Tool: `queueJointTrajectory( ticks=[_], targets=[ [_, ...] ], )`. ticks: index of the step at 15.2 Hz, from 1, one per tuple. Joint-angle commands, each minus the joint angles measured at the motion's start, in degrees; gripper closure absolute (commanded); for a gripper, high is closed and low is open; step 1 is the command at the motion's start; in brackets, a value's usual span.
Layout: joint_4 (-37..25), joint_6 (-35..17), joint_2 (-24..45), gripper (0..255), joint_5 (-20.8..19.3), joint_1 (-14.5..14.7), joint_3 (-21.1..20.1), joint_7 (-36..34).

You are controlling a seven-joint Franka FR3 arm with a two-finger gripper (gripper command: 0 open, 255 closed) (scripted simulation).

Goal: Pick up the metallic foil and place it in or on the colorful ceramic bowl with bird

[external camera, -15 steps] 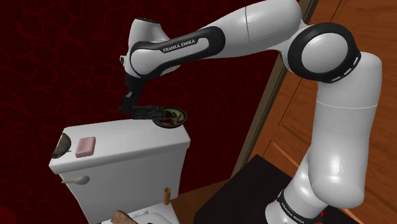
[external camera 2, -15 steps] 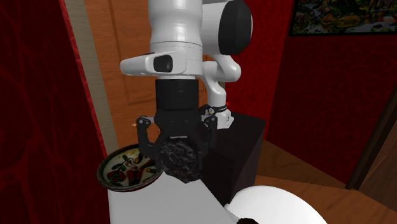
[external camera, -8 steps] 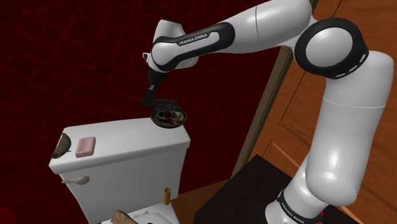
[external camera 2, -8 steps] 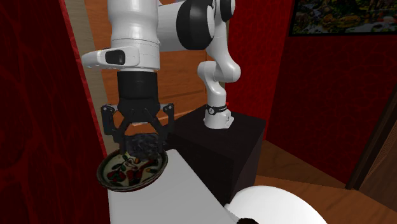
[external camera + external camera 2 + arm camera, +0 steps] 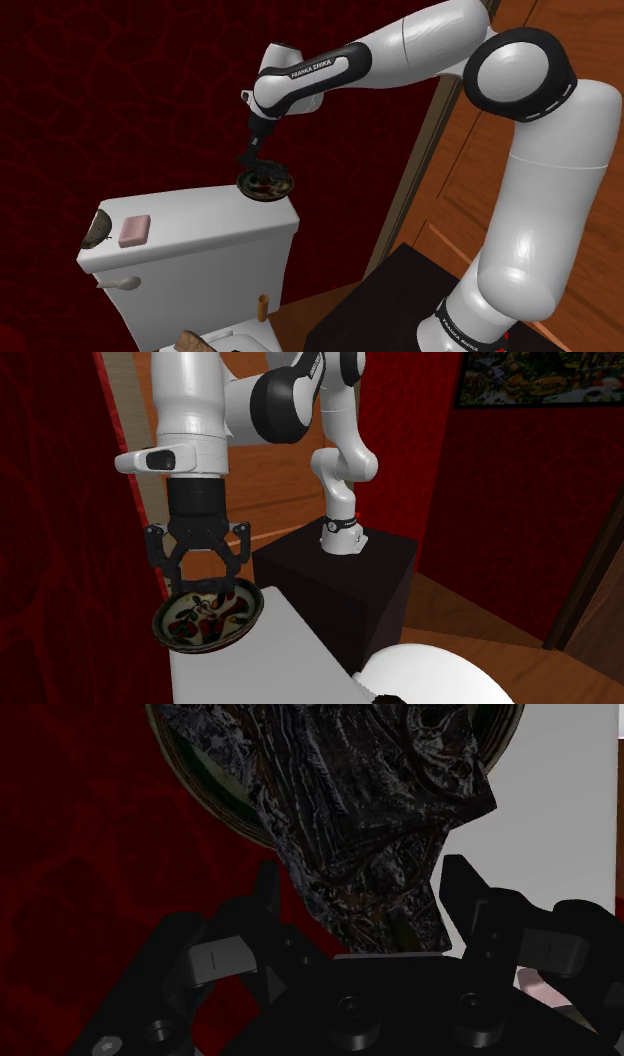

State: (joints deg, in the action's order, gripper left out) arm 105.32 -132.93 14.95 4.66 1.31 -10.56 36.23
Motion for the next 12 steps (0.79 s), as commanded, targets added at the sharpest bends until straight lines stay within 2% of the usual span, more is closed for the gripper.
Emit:
queueJointTrajectory(
  ticks=[1,9,12],
  targets=[
    [1.1,-1.5,0.4,255,0.0,0.0,0.0,0.1],
    [3.6,-6.9,3.3,255,-0.2,0.2,0.1,0.4],
    [3.8,-7.3,3.6,255,-0.2,0.2,0.1,0.5]
  ],
)
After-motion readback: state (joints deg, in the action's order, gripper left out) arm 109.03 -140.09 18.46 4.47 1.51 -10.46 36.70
